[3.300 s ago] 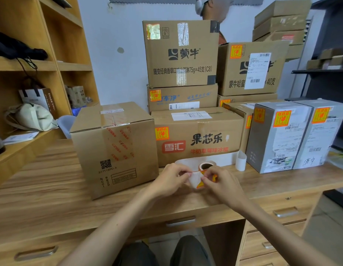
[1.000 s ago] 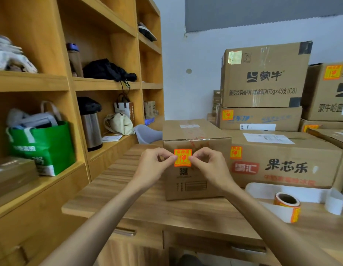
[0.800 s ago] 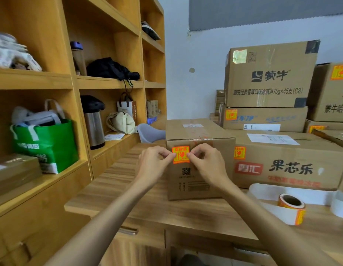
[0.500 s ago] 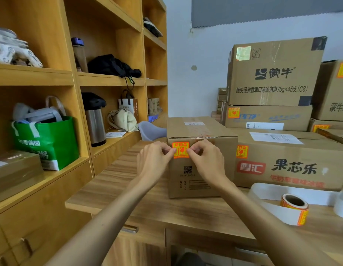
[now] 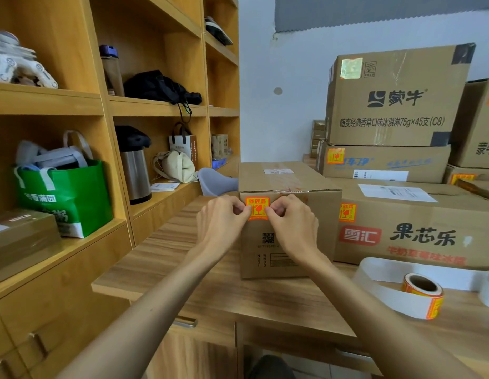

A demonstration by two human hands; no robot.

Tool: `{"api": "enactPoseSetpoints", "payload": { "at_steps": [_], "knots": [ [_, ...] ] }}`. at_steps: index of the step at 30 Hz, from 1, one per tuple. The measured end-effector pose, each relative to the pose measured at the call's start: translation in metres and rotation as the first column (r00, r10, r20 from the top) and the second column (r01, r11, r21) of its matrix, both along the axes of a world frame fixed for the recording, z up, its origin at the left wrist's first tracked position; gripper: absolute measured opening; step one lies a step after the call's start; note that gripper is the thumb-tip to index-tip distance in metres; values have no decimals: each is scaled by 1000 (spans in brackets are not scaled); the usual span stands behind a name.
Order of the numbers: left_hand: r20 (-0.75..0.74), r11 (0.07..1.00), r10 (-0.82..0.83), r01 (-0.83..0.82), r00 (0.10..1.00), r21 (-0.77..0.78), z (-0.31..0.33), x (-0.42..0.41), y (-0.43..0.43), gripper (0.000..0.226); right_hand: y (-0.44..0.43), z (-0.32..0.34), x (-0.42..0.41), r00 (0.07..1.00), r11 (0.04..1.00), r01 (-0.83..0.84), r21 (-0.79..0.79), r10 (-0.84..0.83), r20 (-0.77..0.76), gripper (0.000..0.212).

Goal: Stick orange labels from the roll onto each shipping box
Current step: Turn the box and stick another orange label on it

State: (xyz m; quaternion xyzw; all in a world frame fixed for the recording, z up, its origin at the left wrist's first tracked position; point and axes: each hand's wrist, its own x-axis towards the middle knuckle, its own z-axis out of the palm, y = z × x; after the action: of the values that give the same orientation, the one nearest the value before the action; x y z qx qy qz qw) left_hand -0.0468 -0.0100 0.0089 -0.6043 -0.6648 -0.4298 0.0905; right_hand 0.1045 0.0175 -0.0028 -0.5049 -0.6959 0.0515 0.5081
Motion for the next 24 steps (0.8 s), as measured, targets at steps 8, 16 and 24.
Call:
{"api": "enactPoseSetpoints", "payload": {
  "at_steps": [8, 16, 24],
  "knots": [
    [-149, 999, 36, -32, 988, 25, 1, -4, 0, 29, 1, 1, -1, 992, 995, 63, 82, -71, 106, 21],
    [-22, 970, -240, 241, 970, 29, 12, -34, 7, 47, 20, 22, 27, 934, 915, -15, 404, -131, 332, 31],
    [181, 899, -431, 437, 884, 5, 11, -35, 21, 46, 48, 28, 35, 881, 963, -225, 149, 136, 453, 49]
  ]
}}
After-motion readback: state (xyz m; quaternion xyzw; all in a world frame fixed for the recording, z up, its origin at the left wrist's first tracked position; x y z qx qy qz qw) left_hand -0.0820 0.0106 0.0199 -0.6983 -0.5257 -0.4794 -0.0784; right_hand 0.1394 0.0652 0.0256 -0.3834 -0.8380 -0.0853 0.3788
